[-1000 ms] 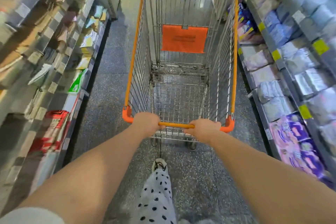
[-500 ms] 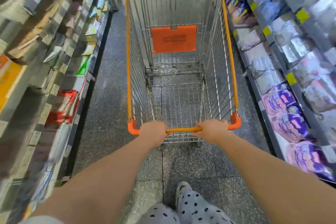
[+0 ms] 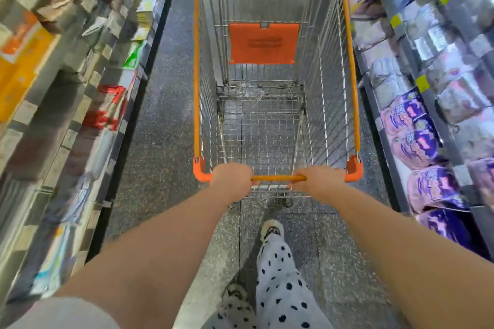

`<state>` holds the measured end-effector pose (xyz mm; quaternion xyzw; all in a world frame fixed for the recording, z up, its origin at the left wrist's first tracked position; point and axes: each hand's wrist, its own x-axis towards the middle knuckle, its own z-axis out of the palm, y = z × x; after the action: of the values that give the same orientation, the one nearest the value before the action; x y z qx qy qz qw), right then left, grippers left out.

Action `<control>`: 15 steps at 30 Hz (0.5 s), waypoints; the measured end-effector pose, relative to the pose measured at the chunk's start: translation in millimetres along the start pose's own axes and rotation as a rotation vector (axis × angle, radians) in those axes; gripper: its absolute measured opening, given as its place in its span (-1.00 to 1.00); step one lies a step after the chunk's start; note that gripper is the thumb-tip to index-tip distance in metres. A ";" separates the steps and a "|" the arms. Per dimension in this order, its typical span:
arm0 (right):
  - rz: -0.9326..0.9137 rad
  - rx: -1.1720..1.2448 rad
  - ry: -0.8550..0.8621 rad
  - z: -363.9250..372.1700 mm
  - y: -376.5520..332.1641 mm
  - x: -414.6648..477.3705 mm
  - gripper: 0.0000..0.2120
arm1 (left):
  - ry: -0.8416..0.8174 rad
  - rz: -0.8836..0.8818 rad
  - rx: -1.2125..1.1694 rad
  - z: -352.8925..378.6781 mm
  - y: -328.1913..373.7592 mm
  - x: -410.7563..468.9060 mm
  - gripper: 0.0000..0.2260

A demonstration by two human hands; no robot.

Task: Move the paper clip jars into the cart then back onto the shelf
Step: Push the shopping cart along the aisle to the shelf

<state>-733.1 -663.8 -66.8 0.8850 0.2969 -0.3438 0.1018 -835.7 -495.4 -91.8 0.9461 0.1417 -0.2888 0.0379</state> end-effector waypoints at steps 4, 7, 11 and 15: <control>-0.010 -0.007 0.012 32.2 -9.7 -34.3 -0.71 | -0.006 0.001 0.003 24.2 6.8 -40.6 -0.77; -0.012 0.006 0.030 51.2 -16.1 -56.6 -0.69 | -0.051 -0.028 -0.019 34.4 11.6 -65.1 -0.74; -0.023 0.024 0.055 73.4 -20.7 -81.2 -0.67 | -0.052 -0.036 -0.028 51.8 18.1 -92.0 -0.71; -0.053 0.017 0.062 94.3 -22.6 -103.7 -0.65 | -0.044 -0.039 -0.047 67.0 25.2 -119.6 -0.72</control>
<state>-859.2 -729.1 -66.9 0.8878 0.3205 -0.3215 0.0759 -959.1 -559.3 -81.1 0.9354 0.1662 -0.3067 0.0575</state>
